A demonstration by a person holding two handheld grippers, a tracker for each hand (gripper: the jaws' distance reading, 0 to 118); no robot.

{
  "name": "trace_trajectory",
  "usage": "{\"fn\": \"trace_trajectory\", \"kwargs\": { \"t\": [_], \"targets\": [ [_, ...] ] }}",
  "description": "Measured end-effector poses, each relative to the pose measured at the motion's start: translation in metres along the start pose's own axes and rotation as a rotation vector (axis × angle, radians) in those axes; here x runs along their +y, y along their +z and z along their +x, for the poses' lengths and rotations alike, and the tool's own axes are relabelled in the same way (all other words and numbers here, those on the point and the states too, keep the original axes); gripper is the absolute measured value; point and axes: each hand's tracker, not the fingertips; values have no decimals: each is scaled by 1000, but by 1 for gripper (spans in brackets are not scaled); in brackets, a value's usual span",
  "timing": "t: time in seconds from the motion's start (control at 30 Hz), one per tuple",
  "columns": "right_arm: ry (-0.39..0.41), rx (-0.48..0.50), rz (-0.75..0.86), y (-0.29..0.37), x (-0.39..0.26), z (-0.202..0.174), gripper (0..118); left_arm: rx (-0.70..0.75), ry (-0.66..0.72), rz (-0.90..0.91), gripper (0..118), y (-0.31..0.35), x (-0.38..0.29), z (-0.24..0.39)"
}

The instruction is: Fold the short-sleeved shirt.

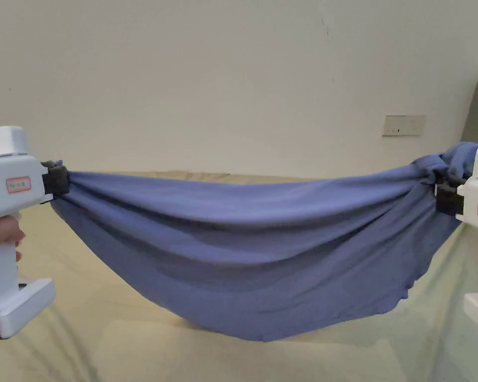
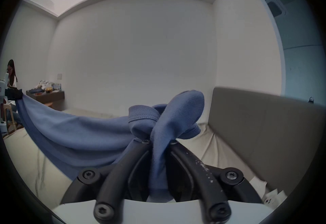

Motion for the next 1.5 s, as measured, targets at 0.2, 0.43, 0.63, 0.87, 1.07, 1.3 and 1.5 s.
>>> {"fn": "trace_trajectory", "kwargs": {
  "t": [0.2,0.43,0.63,0.87,1.07,1.3,1.5],
  "targets": [
    [38,81,-146,29,-134,-13,12,-40,63,-159,3,24,-118,-16],
    [42,154,-268,123,-223,7,12,-63,73,-276,3,106,-204,-27],
    [93,241,-301,215,-244,14,12,-140,-8,-384,3,181,-227,-27],
    [135,295,-348,291,-270,30,12,-206,-166,-500,3,246,-251,-35],
    [125,292,-439,308,-296,38,12,-200,-179,-559,3,258,-273,-46],
    [8,129,-377,335,-296,55,105,-135,-126,-484,101,279,-266,-51],
    [-96,-23,-82,427,-249,34,105,-100,-98,-180,105,366,-237,-23]
  ]
}}
